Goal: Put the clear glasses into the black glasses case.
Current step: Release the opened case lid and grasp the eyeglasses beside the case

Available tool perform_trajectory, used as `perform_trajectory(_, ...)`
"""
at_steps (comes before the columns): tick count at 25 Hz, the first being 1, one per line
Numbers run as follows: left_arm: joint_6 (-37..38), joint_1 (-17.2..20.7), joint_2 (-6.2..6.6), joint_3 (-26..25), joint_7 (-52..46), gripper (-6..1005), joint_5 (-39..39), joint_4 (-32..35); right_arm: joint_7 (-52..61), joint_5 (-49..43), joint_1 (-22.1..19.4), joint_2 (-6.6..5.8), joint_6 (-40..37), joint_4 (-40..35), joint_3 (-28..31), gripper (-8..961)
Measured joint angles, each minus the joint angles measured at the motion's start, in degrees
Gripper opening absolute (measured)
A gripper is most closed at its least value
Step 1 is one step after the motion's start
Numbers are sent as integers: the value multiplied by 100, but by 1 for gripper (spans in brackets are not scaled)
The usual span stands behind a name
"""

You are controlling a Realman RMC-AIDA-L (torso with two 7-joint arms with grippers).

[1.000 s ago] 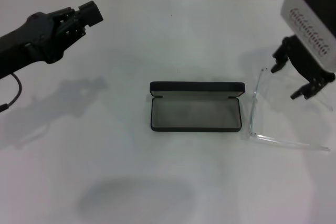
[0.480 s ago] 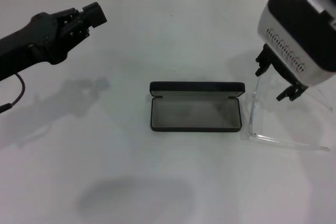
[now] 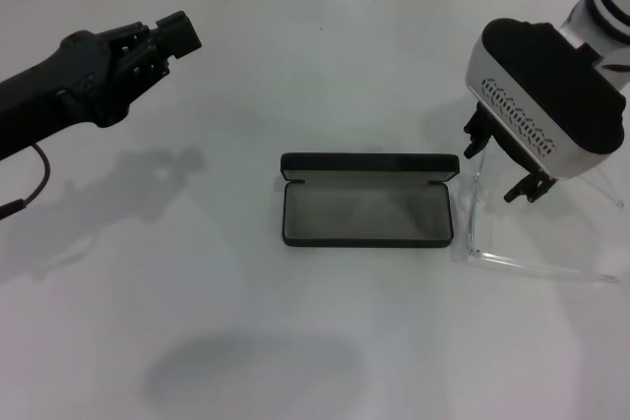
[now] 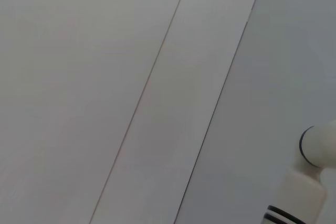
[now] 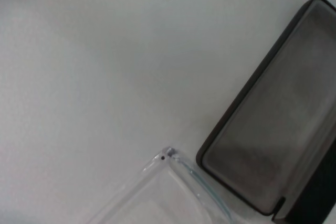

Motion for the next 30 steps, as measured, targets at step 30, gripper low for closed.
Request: perform_trajectory(30,-9,74,17,-37,85,97,79,-155,-143,259,365,-4,374,1062,46,619)
